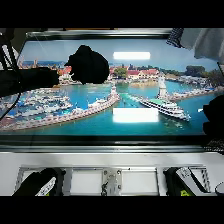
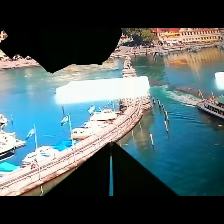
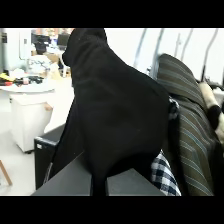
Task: Fold the clothes and pants, and hang the long-sleeved shirts on hangers.
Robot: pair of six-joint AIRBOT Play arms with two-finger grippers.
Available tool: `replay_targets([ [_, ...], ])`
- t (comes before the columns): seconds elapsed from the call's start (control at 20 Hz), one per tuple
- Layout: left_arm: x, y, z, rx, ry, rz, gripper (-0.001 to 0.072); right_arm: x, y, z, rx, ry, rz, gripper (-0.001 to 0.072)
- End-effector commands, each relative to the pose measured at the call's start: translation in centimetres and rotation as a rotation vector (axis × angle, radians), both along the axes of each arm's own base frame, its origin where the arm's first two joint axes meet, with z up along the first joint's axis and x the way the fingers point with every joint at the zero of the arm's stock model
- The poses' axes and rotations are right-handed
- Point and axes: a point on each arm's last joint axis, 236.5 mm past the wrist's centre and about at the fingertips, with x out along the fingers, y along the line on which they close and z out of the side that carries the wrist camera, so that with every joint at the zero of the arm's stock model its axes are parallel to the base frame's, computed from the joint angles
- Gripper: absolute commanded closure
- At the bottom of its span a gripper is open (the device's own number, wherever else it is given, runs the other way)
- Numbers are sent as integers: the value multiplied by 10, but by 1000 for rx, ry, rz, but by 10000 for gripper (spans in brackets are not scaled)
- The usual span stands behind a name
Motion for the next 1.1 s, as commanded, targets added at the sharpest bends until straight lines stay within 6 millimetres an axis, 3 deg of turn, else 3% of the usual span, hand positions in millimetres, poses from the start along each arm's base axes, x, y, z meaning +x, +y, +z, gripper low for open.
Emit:
replay_targets([
  [0.0, 0, 0, 0, -2, 1, 2, 694, -13, -25, -21, 79, -8, -43, 706],
  [0.25, -3, -10, 1, -24, 5, -23, 694, -8, -38, -36, 125, -10, -36, 705],
  [0.45, -7, -27, 2, -24, -2, -69, 694, -2, -47, -63, 212, 37, -29, 702],
  [0.55, -8, -33, 0, -23, 3, -85, 694, -2, -46, -62, 207, 37, -30, 685],
  [0.6, -7, -36, -4, -21, 12, -93, 694, -3, -45, -58, 195, 31, -31, 577],
  [0.7, -6, -43, -11, -17, 31, -110, 695, -6, -39, -47, 163, 14, -32, 97],
  [0.75, -5, -47, -14, -14, 40, -119, 694, -6, -31, -38, 150, -9, -18, 54],
  [1.05, -5, -58, -23, -8, 60, -147, 694, -5, 59, 44, 35, -306, 204, 55],
])
